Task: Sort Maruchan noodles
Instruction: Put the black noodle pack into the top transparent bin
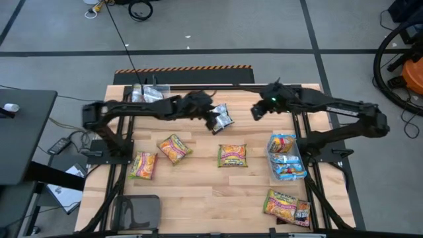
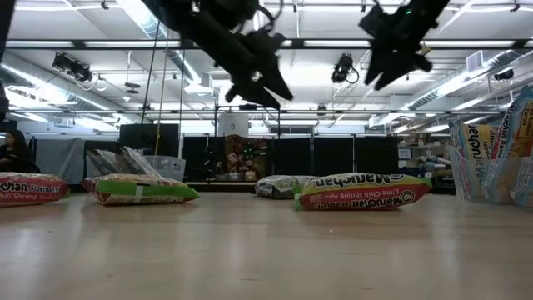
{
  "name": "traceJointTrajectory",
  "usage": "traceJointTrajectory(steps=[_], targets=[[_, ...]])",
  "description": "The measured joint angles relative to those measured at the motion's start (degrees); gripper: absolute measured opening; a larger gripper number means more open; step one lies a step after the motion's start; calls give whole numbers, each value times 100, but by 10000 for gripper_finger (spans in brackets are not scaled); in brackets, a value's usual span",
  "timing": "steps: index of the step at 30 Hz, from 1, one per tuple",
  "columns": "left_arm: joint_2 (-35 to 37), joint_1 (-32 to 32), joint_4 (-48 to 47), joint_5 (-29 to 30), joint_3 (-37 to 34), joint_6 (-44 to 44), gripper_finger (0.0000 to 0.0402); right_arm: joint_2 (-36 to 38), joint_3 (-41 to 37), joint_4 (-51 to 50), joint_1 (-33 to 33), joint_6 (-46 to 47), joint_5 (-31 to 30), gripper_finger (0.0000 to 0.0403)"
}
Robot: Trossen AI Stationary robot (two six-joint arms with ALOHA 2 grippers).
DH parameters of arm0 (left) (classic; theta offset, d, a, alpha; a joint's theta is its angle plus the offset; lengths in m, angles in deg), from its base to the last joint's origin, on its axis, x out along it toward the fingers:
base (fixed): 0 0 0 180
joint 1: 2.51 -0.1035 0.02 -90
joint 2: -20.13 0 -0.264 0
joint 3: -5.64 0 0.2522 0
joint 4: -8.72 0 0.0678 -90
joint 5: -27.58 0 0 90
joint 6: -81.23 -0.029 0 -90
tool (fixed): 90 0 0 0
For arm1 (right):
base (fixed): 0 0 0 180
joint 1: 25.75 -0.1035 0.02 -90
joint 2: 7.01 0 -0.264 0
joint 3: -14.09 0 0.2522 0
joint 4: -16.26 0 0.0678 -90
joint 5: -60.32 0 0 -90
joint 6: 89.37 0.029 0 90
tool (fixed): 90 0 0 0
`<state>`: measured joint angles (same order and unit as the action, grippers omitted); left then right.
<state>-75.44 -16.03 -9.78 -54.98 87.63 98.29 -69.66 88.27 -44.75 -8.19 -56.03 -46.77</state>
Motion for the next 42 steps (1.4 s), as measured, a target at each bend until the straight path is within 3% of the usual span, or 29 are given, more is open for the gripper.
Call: traceJointTrajectory(steps=[5, 11, 18, 22, 28, 36, 42], targets=[[-1015, -53, -270, -288, 1012, -98, 201, 615, 0, -819, -268, 244, -275, 157], [-2132, -237, -754, -222, 2008, 290, 201, 1149, 0, -1017, -319, 266, -290, 157], [-2396, -65, -1788, -451, 2202, -570, 198, 1438, 0, -1060, -319, 66, -290, 158], [-2415, 314, -2285, 222, 2145, -704, 188, 1440, -4, -1066, -314, -33, -327, 157], [-2621, 860, -2053, 2096, 2131, -937, 179, 1369, -4, -1067, -312, -52, -449, 157], [-2957, 1107, -1546, 2517, 2128, -1034, 179, 1318, -4, -1073, -310, 26, -274, 158], [-3088, 1083, -1539, 2099, 2131, -881, 197, 1298, -4, -1075, -310, 125, -126, 158]])
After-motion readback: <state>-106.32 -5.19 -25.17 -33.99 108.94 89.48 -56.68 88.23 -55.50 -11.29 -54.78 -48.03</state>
